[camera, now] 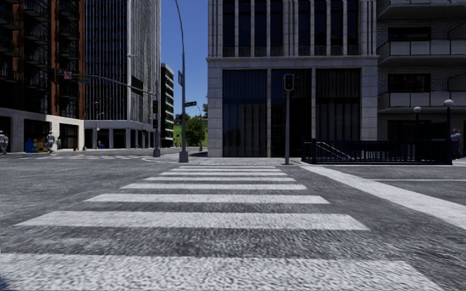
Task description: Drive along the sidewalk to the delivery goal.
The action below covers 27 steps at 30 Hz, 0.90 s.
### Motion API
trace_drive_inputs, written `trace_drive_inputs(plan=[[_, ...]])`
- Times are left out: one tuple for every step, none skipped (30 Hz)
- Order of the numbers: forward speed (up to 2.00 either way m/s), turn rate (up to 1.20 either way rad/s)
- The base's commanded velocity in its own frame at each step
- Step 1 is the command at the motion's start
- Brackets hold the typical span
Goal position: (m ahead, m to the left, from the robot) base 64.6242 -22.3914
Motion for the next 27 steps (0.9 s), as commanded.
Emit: trace_drive_inputs(plan=[[1.49, 0.0], [1.49, 0.0], [1.49, 0.0], [1.5, -0.83], [1.5, -1.2], [1.5, -1.2], [1.5, -1.2], [1.5, -1.16], [1.5, 0.0], [1.5, 0.0], [1.5, 0.0], [1.5, 0.0], [1.5, 0.0], [1.5, 0.0], [1.5, 0.0], [1.5, 0.0], [1.5, 0.0], [1.5, 0.0], [1.5, 0.0], [1.5, 0.0], [1.5, 0.0], [1.5, 0.0], [1.5, 0.0], [1.5, 0.0], [1.5, 0.0], [1.5, 0.0], [1.5, 0.0]])
